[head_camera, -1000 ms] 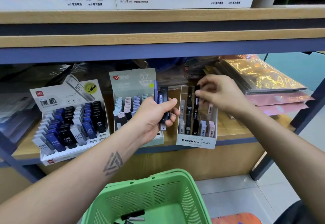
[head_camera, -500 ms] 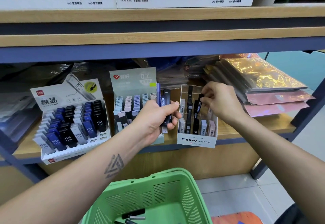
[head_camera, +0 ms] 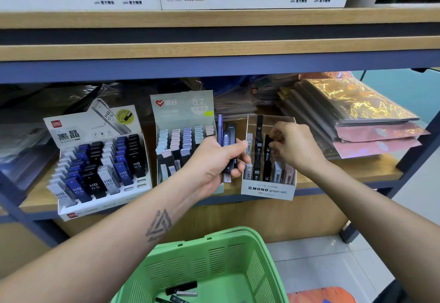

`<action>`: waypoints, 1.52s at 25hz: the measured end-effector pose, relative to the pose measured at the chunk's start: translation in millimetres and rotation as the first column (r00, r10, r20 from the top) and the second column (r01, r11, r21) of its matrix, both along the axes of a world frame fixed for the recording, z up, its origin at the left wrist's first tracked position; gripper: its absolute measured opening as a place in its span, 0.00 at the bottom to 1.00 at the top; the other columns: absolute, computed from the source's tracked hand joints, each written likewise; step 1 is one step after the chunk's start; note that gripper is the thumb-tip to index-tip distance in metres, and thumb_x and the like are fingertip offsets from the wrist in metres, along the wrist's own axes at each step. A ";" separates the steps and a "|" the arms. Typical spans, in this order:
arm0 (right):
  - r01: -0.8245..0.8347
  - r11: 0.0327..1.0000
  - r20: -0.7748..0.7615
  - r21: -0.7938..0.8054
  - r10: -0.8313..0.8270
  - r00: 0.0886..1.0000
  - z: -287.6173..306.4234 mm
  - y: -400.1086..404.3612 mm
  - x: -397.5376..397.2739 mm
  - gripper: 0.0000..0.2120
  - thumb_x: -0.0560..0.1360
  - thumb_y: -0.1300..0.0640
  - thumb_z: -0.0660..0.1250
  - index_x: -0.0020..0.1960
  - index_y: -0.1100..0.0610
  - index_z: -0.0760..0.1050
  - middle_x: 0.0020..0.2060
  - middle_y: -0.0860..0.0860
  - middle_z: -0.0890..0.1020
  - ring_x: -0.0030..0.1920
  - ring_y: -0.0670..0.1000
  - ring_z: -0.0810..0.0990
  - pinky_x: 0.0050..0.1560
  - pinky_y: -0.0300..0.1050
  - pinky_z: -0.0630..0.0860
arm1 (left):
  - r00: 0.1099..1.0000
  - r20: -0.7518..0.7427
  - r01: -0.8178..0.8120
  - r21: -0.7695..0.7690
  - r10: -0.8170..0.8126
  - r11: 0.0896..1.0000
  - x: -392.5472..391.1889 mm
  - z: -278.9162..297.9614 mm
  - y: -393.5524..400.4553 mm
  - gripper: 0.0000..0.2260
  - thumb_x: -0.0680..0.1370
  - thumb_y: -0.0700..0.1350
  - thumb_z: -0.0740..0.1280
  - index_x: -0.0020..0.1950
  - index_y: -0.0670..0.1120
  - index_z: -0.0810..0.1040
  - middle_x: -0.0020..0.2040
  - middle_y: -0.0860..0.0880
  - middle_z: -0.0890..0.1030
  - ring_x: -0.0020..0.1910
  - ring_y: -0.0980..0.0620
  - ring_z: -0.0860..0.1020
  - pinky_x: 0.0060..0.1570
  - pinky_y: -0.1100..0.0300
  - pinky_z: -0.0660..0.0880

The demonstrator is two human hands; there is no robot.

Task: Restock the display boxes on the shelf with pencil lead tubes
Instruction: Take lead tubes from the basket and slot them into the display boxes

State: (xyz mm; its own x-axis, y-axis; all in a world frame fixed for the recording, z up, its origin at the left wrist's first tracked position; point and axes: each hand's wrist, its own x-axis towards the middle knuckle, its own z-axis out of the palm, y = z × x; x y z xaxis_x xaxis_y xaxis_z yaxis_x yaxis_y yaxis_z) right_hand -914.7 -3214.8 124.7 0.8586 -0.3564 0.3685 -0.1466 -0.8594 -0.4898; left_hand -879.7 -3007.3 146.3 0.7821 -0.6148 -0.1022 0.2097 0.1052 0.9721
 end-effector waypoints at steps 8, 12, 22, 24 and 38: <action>0.015 0.998 0.049 -0.068 -0.012 0.999 20.0 6.1 -6.1 0.05 0.76 0.63 0.69 0.49 0.54 0.80 0.40 0.51 0.84 0.39 0.53 0.84 0.42 0.52 0.83 | 0.989 -0.123 0.079 0.003 -0.078 0.997 -1.6 -0.5 2.6 0.05 0.79 0.31 0.65 0.54 0.38 0.76 0.41 0.36 0.80 0.31 0.49 0.74 0.25 0.64 0.69; -0.263 0.834 0.038 0.486 0.280 0.959 42.7 36.2 -14.3 0.04 0.78 0.57 0.72 0.50 0.56 0.84 0.40 0.53 0.85 0.37 0.47 0.83 0.39 0.42 0.81 | 0.989 -0.104 0.106 -0.012 -0.106 0.994 -2.8 0.1 2.7 0.09 0.77 0.27 0.62 0.56 0.32 0.75 0.44 0.32 0.82 0.31 0.50 0.74 0.24 0.64 0.68; -0.234 0.402 0.075 0.885 0.373 0.925 43.7 30.0 -10.3 0.04 0.75 0.65 0.73 0.50 0.64 0.83 0.40 0.59 0.83 0.38 0.50 0.82 0.39 0.39 0.80 | 0.991 -0.126 0.049 -0.012 -0.050 0.999 3.3 4.9 10.4 0.11 0.78 0.28 0.60 0.60 0.27 0.74 0.49 0.29 0.82 0.31 0.50 0.75 0.24 0.66 0.69; -0.240 0.406 0.086 0.882 0.362 0.928 44.1 27.0 -11.7 0.07 0.75 0.66 0.72 0.53 0.65 0.81 0.42 0.61 0.84 0.38 0.52 0.83 0.40 0.40 0.82 | 0.988 -0.152 -0.009 -0.023 0.005 1.000 4.4 5.5 12.3 0.12 0.79 0.30 0.61 0.62 0.28 0.72 0.48 0.29 0.82 0.28 0.51 0.74 0.22 0.66 0.67; -0.368 0.584 0.059 0.723 0.478 0.876 42.7 20.4 -20.1 0.12 0.70 0.70 0.76 0.51 0.61 0.82 0.50 0.64 0.84 0.49 0.59 0.84 0.48 0.49 0.82 | 0.977 0.144 -0.169 0.078 0.156 0.983 7.0 3.5 13.4 0.06 0.79 0.31 0.66 0.55 0.37 0.77 0.40 0.40 0.84 0.26 0.53 0.72 0.26 0.62 0.64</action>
